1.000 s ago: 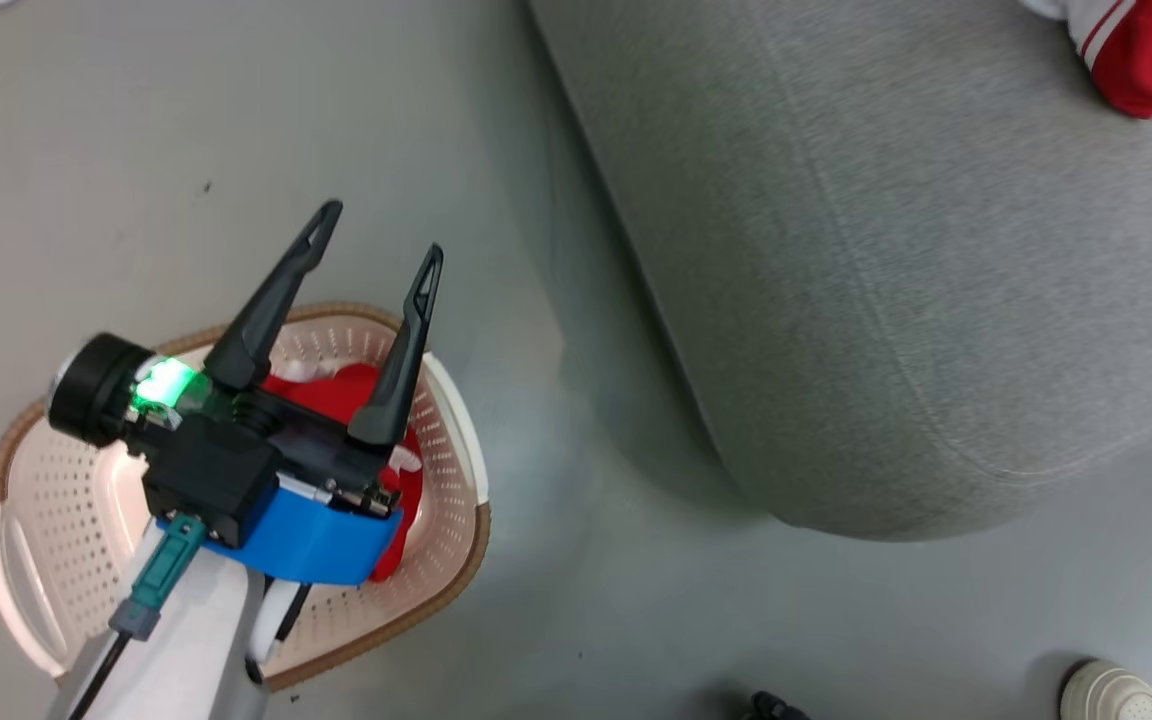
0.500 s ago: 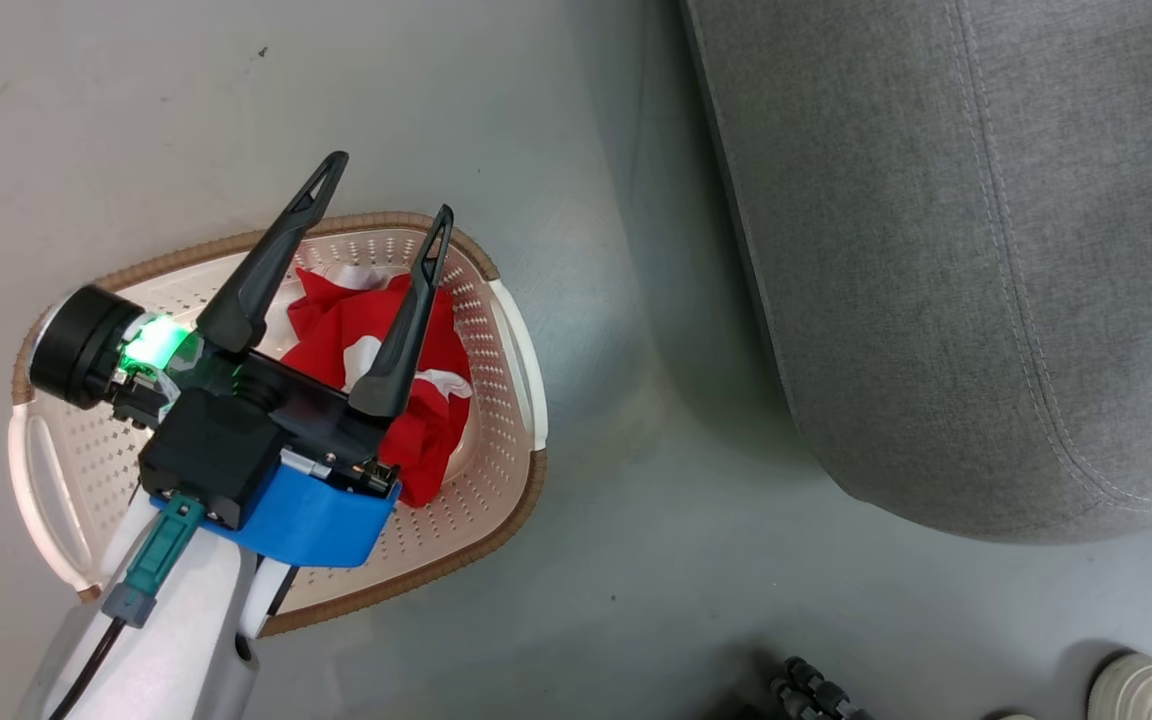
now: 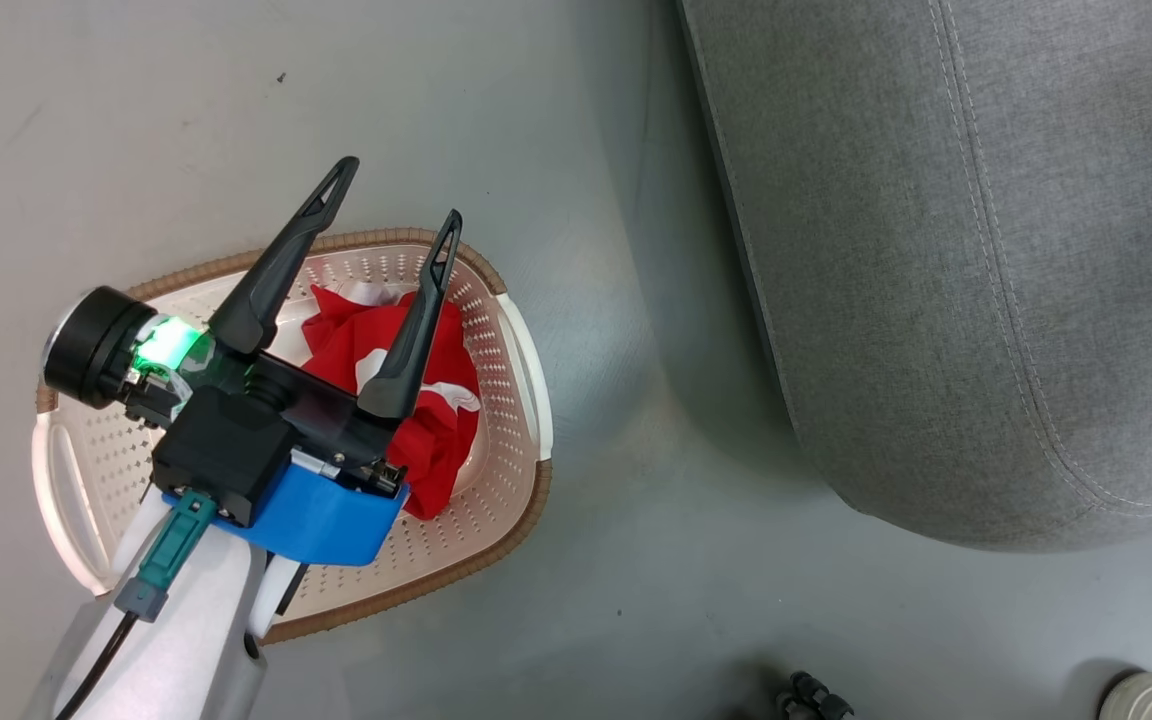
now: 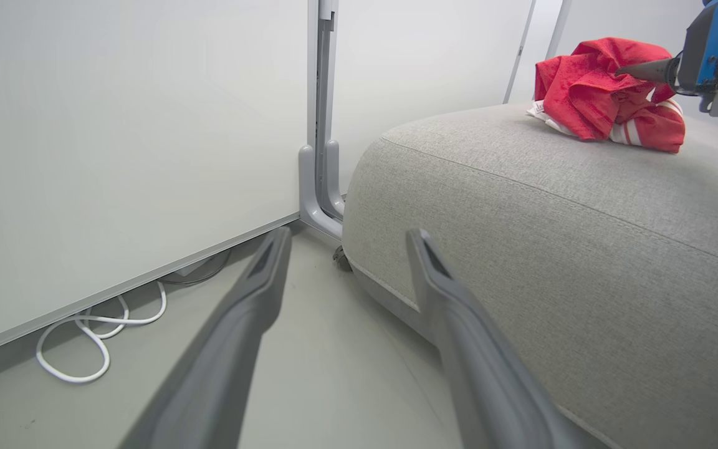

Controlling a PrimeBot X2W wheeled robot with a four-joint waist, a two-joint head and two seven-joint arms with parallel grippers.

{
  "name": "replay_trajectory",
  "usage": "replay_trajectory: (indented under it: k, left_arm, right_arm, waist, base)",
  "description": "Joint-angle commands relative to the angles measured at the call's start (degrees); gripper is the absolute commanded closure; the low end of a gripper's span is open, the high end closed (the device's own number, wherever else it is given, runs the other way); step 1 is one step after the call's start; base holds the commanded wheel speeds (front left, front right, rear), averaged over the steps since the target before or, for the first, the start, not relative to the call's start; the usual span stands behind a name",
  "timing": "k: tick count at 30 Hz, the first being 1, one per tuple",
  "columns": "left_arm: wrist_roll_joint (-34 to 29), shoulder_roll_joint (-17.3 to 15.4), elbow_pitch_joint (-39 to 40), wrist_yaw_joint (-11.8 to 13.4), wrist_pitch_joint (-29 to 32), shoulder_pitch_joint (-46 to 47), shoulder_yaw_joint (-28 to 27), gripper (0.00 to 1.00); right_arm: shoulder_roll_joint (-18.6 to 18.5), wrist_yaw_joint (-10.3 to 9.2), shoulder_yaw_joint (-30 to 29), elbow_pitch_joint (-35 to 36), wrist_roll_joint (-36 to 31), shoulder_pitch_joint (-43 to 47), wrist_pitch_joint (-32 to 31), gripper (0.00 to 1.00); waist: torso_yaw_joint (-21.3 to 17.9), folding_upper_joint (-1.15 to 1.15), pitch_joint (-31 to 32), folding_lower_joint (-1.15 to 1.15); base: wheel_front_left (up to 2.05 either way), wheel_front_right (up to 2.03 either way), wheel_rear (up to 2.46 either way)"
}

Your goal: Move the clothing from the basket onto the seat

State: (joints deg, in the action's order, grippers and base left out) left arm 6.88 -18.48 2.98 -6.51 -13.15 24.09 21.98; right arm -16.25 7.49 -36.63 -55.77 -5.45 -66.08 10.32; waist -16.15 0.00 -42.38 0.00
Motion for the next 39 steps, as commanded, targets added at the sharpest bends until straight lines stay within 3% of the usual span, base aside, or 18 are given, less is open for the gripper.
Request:
replay_trajectory:
  k: [1,14,26,31,39]
  left_arm:
    - [0.1,-0.1,-0.2,0.4,-0.2,0.9,0.0,0.0]
    - [1.2,0.8,-2.3,0.6,-1.1,1.2,0.7,0.0]
    - [3.5,3.8,-6.2,1.5,-2.0,-2.1,0.1,0.0]
    - [4.6,5.7,-7.1,1.9,-2.1,-5.1,-1.4,0.0]
    - [6.0,8.2,-9.4,2.2,-2.1,-12.0,-5.6,0.0]
  right_arm:
    - [-0.4,0.01,-0.1,-0.5,-0.4,-0.6,0.3,0.0]
    - [-1.0,0.01,0.7,-4.1,-2.4,0.8,2.6,0.0]
    - [0.5,0.01,7.3,-5.7,-0.4,7.9,4.6,0.0]
    - [1.7,0.01,12.4,-3.2,1.8,13.4,4.9,0.0]
    - [4.8,0.02,19.8,8.4,6.0,26.7,4.9,0.0]
  waist:
    - [0.0,0.0,0.2,0.0]
    - [0.2,0.0,3.2,0.0]
    - [1.4,0.0,12.9,0.0]
    - [2.3,0.0,18.5,0.0]
    - [2.6,0.0,27.9,0.0]
  base:
    - [0.0,0.0,0.0]
    - [0.0,0.0,0.0]
    - [0.0,0.0,0.0]
    - [0.0,0.0,0.0]
    - [0.0,0.0,0.0]
